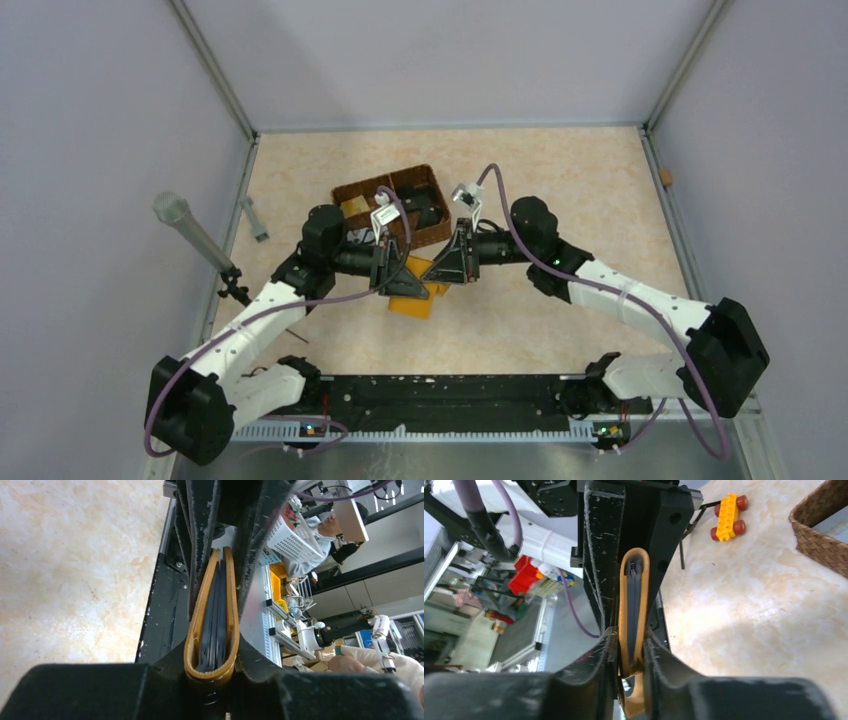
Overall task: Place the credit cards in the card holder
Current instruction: Close the card holder.
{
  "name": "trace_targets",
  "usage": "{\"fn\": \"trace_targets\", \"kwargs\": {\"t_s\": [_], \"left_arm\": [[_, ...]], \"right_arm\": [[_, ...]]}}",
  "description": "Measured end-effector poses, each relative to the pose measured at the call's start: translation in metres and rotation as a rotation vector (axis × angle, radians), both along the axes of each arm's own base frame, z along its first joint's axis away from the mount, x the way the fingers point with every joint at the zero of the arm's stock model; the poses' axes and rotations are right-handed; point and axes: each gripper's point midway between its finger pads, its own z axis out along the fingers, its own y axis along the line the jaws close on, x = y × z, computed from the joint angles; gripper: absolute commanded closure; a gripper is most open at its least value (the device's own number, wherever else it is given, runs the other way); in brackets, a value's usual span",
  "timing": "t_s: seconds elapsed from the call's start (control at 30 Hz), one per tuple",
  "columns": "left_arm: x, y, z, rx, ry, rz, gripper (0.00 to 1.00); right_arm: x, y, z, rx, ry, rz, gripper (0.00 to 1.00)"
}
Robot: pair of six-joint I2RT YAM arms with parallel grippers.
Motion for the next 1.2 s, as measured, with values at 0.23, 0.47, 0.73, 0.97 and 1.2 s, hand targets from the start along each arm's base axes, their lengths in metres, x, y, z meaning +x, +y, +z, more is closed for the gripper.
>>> {"fn": "trace_targets", "kwargs": {"t_s": [0.23,0.47,0.73,0.97,1.2], "left_arm": [[-0.002,0.001,0.001,-0.004,-0.019,-0.008,0.29],[-0.006,0.004,0.001,0.004,-0.049,0.008,0.39],[-0.003,0.004,-0.002,0.017,-0.055,0.024,0.64],[-0.001,0.004,-0.004,0.024,-0.055,0.038,0.99],[0.021,0.008,-0.020,0.130,-0.091,0.199,1.00]], "right_arm": [[0.004,-0.003,0.009,0.028,0.018,0.005,1.00],[0.021,-0.018,0.016,0.050,0.012,-0.043,1.00],[0.009,-0.021,0.010,0.028,0.026,0.019,1.00],[0.003,-0.022,0.008,0.024,0.033,0.053,0.89],[0.036,-0.024,-0.002,-0.058,0.052,-0.159,0.35]]}}
